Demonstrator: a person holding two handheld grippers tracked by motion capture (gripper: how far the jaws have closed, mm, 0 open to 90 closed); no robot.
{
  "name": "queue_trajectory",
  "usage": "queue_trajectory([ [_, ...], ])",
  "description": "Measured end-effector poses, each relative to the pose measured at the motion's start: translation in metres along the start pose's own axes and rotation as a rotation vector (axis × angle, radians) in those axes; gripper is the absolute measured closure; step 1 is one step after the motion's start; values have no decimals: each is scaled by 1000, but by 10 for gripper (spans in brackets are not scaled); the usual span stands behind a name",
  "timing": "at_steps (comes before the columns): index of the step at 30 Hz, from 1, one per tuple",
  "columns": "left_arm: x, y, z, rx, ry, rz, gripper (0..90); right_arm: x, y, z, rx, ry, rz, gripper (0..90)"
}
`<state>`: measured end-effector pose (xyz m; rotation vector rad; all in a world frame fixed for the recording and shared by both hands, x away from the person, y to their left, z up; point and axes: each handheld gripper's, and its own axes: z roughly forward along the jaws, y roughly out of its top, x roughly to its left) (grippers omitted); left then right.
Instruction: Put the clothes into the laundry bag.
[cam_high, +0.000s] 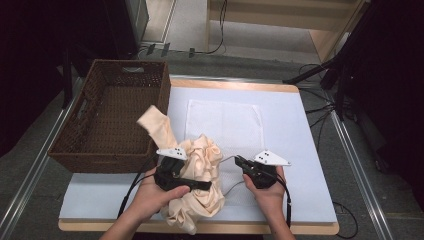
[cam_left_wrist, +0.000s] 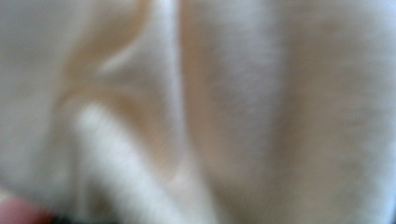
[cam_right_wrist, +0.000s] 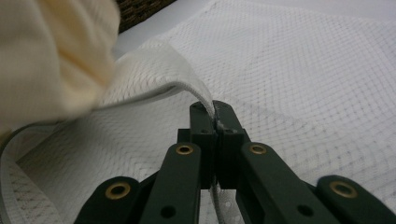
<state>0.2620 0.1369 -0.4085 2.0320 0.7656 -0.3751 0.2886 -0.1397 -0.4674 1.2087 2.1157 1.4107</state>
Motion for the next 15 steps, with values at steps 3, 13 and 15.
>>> queue_trajectory([
  [3, -5, -9, 20, 63, -22, 8, 723, -1, 1, 1, -4, -7, 2, 888],
  [13, -5, -16, 65, 124, 116, 82, 265, -1, 2, 0, -2, -5, 4, 887],
  [15, -8, -10, 55, 98, 137, 96, 210, -2, 2, 0, -7, -5, 8, 887],
])
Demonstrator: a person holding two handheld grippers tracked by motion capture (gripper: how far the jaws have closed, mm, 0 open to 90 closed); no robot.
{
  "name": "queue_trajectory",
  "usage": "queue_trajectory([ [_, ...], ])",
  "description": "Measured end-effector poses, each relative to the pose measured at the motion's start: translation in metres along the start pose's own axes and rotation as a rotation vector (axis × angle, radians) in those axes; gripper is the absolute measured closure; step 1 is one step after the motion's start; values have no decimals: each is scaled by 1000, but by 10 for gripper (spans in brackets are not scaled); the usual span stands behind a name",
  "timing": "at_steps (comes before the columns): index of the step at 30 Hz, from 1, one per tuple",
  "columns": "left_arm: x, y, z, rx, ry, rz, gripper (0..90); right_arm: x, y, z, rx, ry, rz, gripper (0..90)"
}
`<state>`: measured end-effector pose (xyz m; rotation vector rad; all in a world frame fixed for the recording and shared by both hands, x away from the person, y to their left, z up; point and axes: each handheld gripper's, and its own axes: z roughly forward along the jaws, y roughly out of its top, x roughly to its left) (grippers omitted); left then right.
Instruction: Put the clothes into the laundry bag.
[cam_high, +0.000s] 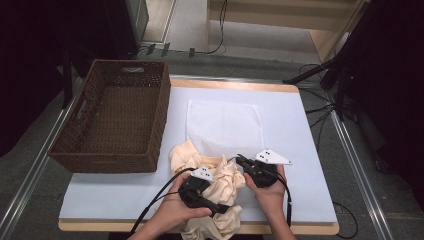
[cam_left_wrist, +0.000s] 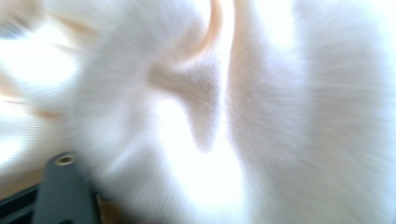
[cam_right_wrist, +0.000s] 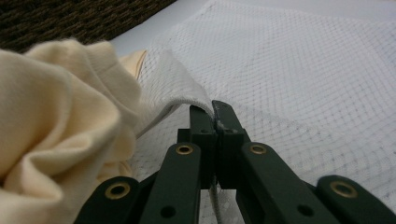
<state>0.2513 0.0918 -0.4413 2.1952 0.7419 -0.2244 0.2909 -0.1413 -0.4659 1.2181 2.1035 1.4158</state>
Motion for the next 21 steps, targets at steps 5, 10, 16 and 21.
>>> queue_trajectory([
  [5, 3, 4, -14, -94, -7, 3, 215, -2, 1, -1, -4, -1, 7, 887],
  [10, 0, 4, 11, 30, -122, 35, 681, -2, 2, -2, -16, 18, 30, 887],
  [16, 13, 8, 23, 27, -106, -92, 754, 3, 6, -10, -64, 18, 9, 887],
  [21, 13, 13, 3, -118, 4, -169, 760, 15, 13, -27, -129, 17, -25, 887],
])
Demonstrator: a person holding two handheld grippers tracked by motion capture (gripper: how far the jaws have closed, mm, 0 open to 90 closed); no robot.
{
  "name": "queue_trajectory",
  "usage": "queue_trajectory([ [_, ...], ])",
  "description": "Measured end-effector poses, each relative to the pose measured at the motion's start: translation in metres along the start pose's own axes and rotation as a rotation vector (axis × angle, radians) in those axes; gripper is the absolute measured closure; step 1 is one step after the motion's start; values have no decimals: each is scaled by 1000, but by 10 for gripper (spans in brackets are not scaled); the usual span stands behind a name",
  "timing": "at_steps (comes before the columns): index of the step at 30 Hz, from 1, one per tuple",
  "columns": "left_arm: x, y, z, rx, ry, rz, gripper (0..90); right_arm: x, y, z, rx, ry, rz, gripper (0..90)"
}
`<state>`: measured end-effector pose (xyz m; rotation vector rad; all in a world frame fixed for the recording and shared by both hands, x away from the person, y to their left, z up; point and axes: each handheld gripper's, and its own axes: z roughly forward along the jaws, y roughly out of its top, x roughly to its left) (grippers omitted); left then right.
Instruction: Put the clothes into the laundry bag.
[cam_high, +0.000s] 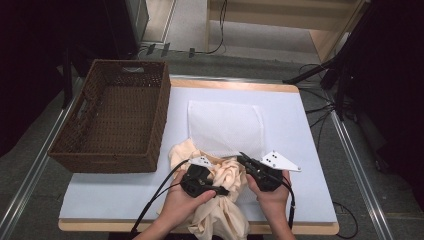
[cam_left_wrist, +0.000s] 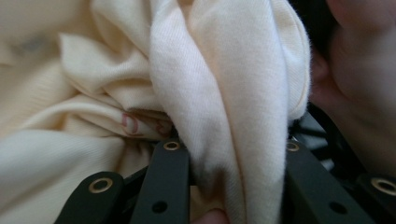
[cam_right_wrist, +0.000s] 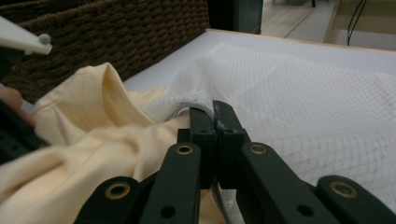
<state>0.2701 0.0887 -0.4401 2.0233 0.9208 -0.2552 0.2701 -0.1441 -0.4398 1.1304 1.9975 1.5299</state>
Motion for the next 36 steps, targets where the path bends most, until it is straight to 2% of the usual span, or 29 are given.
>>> queue_trajectory([
  [2, 5, 1, 3, -17, 51, -40, 755, 2, 0, -1, -1, 4, 3, 887],
  [3, 8, 0, 8, -8, 69, -51, 752, 2, 0, 0, 6, 6, -2, 887],
  [5, 12, -3, 18, -3, 94, -55, 735, 2, -2, 3, 18, 10, 2, 887],
  [6, 12, -5, 20, -17, 89, -61, 720, 3, -3, 4, 22, 12, 4, 887],
  [7, 12, -5, 20, -29, 79, -49, 689, 3, -3, 5, 28, 15, 0, 887],
  [9, 4, -4, 16, -38, 73, 20, 572, 3, -5, 5, 33, 15, 5, 887],
  [11, -4, -1, 7, -44, 96, 79, 461, 1, -7, 5, 38, 14, 9, 888],
  [14, -5, 6, -5, -77, 56, 83, 407, -4, -8, 4, 44, 12, 26, 888],
  [17, -6, 10, 4, -33, 68, 103, 425, -5, -9, 5, 44, 13, 34, 888],
  [18, -5, 10, 12, 3, 95, 116, 450, -4, -9, 6, 43, 12, 27, 888],
  [21, 1, 6, 29, 65, 131, 122, 638, 0, -10, 7, 53, 18, 24, 888],
  [24, 3, 7, 27, 29, 141, 80, 754, 2, -11, 7, 58, 20, 14, 888],
  [26, 0, 9, 19, -66, 185, 61, 793, 3, -11, 6, 55, 24, 11, 887],
  [28, 0, 10, 11, -163, 219, 19, 806, 4, -10, 3, 44, 29, 17, 887],
  [29, 1, 10, 9, -205, 247, 2, 806, 4, -10, 3, 39, 32, 14, 887],
  [30, 1, 9, 11, -226, 278, 1, 805, 6, -9, 2, 37, 32, 14, 887],
  [31, 3, 8, 17, -211, 291, 2, 802, 7, -9, 2, 38, 34, 6, 888],
  [33, 11, 6, 32, -141, 289, -1, 763, 10, -10, 4, 50, 34, -6, 888],
  [34, 14, 4, 35, -141, 270, -11, 729, 9, -10, 5, 57, 37, -7, 888],
  [35, 14, 3, 31, -161, 255, -15, 707, 8, -11, 5, 60, 37, -7, 888],
  [36, 10, 1, 25, -194, 248, 5, 657, 7, -12, 6, 62, 36, 0, 888],
])
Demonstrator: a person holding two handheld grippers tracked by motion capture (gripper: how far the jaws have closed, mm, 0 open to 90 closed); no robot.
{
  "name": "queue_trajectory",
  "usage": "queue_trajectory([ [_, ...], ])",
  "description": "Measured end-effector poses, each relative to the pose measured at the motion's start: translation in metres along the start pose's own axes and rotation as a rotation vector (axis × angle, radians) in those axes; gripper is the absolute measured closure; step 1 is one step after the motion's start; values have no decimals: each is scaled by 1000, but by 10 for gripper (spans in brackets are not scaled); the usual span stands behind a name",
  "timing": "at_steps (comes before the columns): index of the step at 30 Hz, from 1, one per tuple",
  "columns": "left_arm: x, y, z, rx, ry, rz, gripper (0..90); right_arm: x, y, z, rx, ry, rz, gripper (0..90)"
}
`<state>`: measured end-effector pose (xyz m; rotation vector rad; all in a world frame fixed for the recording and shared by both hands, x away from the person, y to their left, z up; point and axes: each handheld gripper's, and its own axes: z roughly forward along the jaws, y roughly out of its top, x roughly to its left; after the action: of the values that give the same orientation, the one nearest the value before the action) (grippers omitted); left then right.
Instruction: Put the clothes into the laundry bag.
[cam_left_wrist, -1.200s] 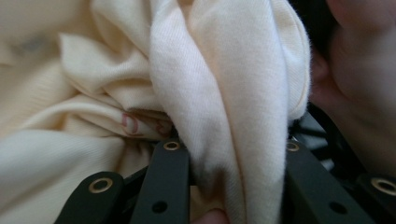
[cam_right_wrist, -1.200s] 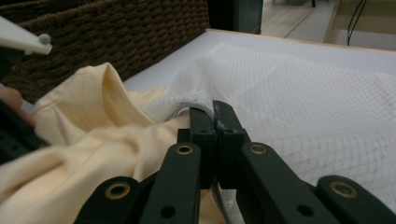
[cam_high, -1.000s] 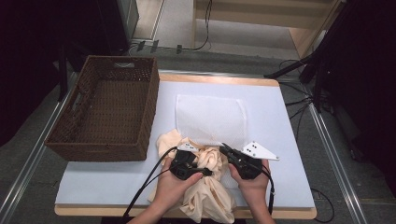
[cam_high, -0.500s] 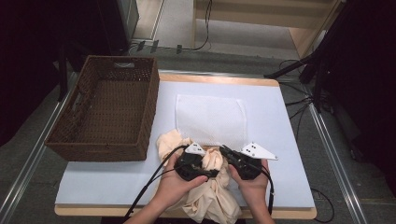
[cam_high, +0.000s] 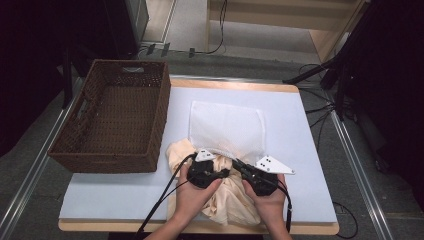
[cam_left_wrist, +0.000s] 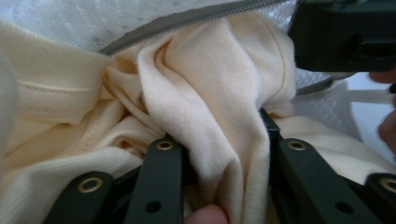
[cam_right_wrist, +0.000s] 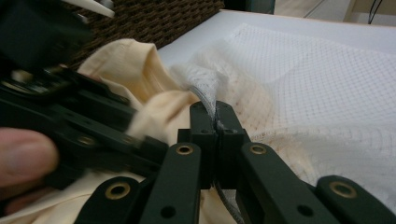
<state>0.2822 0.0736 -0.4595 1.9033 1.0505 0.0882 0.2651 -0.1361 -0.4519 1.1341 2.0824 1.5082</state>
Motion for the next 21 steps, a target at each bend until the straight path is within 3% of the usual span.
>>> queue_trajectory([
  [2, -7, 0, -17, -41, -8, 104, 553, -3, -2, 0, 6, -6, 7, 888],
  [4, -7, -1, -36, -45, -11, 133, 483, -7, -3, 0, 7, -13, 11, 888],
  [6, -1, -3, -53, -76, 7, 128, 463, -10, -4, 0, 13, -19, 25, 888],
  [8, 6, -6, -73, -152, 91, 132, 466, -12, -4, 1, 11, -18, 36, 888],
  [9, 12, -7, -79, -160, 111, 117, 463, -11, -3, 1, 11, -20, 33, 888],
  [10, 17, -8, -82, -159, 108, 85, 443, -10, -3, 1, 13, -23, 30, 888],
  [12, 27, -10, -78, -103, 109, 51, 411, -9, -3, 1, 13, -20, 27, 888],
  [14, 32, -14, -65, -37, 78, 36, 395, -9, -3, 2, 15, -21, 30, 888],
  [16, 26, -17, -52, 9, 34, 59, 515, -9, -3, 3, 14, -21, 30, 888],
  [17, 23, -17, -49, 24, -2, 63, 579, -8, -3, 3, 12, -18, 30, 888],
  [19, 14, -15, -38, 72, -112, 63, 667, -7, -2, 4, 11, -15, 23, 888],
  [21, 9, -12, -30, 89, -127, 68, 658, -7, -2, 4, 9, -9, 25, 888],
])
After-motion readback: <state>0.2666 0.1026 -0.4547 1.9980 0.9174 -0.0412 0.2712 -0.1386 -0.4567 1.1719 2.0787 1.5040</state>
